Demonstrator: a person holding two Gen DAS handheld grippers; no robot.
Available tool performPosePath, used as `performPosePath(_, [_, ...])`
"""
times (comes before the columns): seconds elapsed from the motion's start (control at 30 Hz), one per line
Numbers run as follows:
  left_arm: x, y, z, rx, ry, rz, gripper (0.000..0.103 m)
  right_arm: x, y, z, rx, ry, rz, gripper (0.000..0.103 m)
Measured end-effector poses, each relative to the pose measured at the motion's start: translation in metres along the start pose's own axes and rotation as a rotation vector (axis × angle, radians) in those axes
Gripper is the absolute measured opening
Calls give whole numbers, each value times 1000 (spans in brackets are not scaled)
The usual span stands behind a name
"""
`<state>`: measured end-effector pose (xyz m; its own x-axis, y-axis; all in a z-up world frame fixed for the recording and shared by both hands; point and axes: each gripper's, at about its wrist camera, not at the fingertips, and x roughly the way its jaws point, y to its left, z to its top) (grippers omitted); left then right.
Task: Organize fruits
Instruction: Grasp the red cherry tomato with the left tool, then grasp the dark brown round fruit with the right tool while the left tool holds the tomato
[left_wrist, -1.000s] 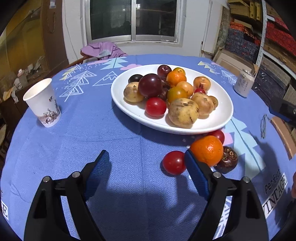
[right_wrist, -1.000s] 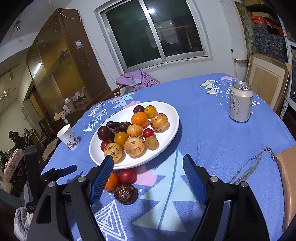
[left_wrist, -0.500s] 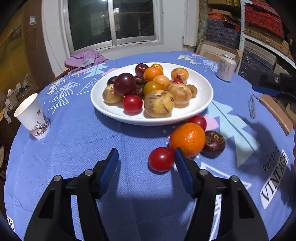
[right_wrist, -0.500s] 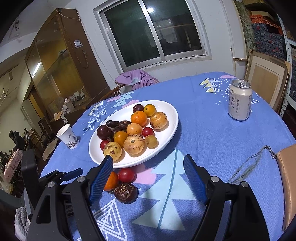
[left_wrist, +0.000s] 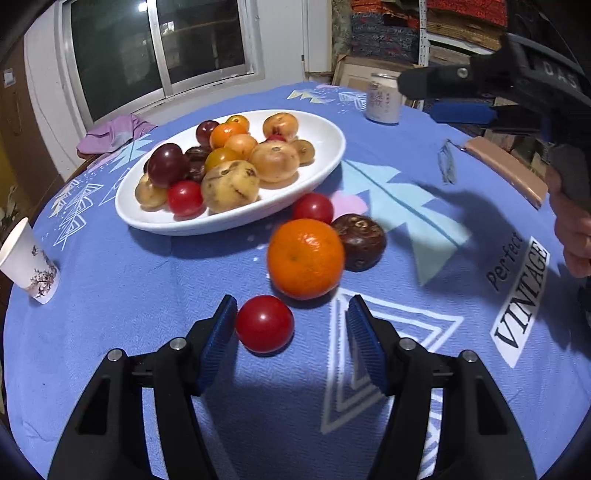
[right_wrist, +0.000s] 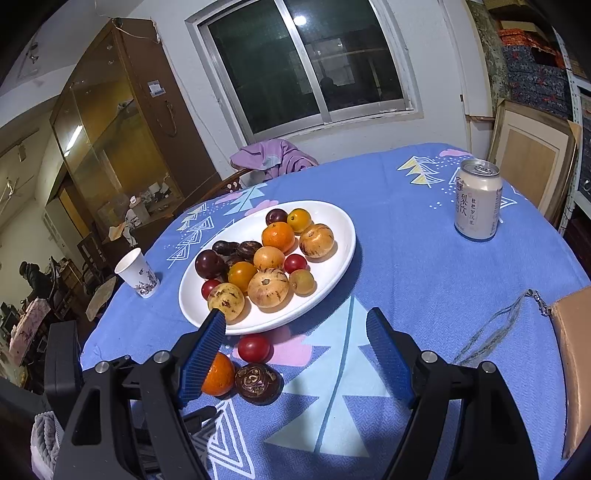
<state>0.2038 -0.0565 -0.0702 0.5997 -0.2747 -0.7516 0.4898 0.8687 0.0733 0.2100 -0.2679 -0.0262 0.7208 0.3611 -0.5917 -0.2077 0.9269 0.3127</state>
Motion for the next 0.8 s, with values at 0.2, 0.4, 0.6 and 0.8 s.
performPosePath(0.2, [-1, 5, -5, -44, 25, 2, 57, 3, 1, -1, -8, 11, -2, 80])
performPosePath(0.4, [1, 17, -7, -106, 35, -16, 34, 6, 4, -4, -22, 21, -6, 80])
performPosePath(0.6, [-11, 31, -9, -182, 2, 60, 30, 13, 12, -11, -80, 63, -3, 80])
performPosePath(0.8, [-33, 64, -19, -311, -38, 108, 30, 29, 45, -38, -322, 131, -74, 79])
